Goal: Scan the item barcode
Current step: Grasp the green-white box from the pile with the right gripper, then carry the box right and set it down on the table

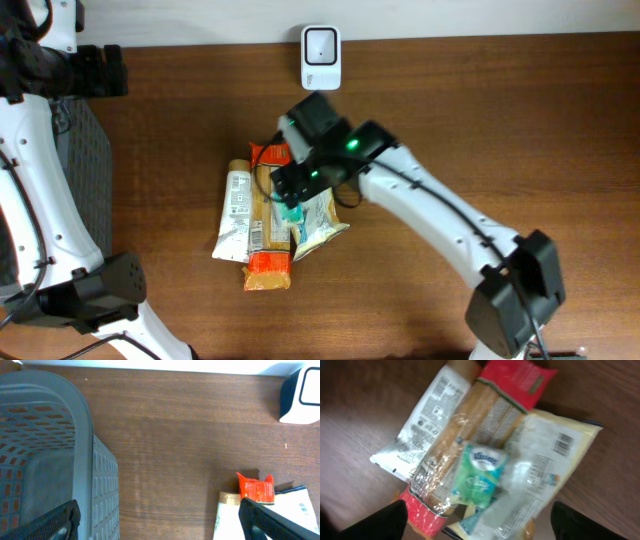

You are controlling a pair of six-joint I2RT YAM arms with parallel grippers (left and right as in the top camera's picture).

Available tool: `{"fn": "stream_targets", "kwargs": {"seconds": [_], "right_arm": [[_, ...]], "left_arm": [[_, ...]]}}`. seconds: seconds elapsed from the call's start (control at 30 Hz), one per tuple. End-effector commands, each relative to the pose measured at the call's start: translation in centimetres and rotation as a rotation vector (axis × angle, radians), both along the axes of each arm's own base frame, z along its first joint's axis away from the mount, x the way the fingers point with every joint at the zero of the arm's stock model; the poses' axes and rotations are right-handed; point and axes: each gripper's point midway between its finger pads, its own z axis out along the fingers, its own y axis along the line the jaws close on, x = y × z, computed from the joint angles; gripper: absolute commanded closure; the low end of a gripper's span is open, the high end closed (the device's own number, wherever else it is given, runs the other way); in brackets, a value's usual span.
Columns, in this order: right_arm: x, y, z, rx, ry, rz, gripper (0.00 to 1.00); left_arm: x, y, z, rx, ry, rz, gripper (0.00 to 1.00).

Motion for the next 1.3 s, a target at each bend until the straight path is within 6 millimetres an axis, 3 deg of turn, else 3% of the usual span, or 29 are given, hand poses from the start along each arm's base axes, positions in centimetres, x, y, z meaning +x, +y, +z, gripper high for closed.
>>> {"fn": "stream_targets", "kwargs": {"seconds": [0.0, 0.23, 0.3, 0.53, 0.6, 0.7, 0.87, 0.93, 1.0, 1.07, 1.27], "right_arm": [[0.1, 1.5, -0.8, -0.174, -0.166, -0.044, 0.2], [-0.3, 4.8, -5.2, -0.289, -0.276, -0.036, 0.32], [0.0, 5.0, -6.2, -0.295, -0.272, -0.036, 0.33], [0.2, 4.6, -9.9, -0.369, -0.248, -0.031, 0.53], [0.1, 4.4, -10.0, -0.379, -0.244, -0.03, 0.67], [0.0, 4.2, -10.1, -0.388, -0.239, -0.029, 0.75], [-0.3, 2.6, -10.0, -0.463, -0.239, -0.033, 0.96], [-0.6, 2.0, -8.6, -0.47, -0.214, -0.028, 0.96], [-0.8, 2.1, -5.2, -0.392, -0.14, -0.025, 0.96], [-1.0, 2.8, 0.1, -0.211, -0.033, 0.011, 0.96], [0.5, 1.5, 11.3, 0.334, 0.182, 0.124, 0.96]], "left_arm": [[0.0, -0.1, 0.3, 0.005, -0.008, -0.017, 0.01], [0.0, -0.1, 0.3, 0.005, -0.008, -0.017, 0.01], [0.0, -0.1, 0.3, 0.005, -0.008, -0.017, 0.01], [0.0, -0.1, 0.3, 0.005, -0.008, -0.017, 0.01], [0.0, -0.1, 0.3, 0.005, -0.008, -0.017, 0.01], [0.0, -0.1, 0.3, 0.005, -0.008, -0.017, 0.01], [0.0, -0.1, 0.3, 0.005, -0.008, -0.017, 0.01], [0.0, -0.1, 0.3, 0.005, -0.008, -0.017, 0.01], [0.0, -0.1, 0.3, 0.005, -0.008, -0.017, 0.01], [0.0, -0.1, 0.3, 0.005, -0.008, -0.017, 0.01], [0.0, -0.1, 0.3, 0.005, -0.008, -0.017, 0.01]]}}
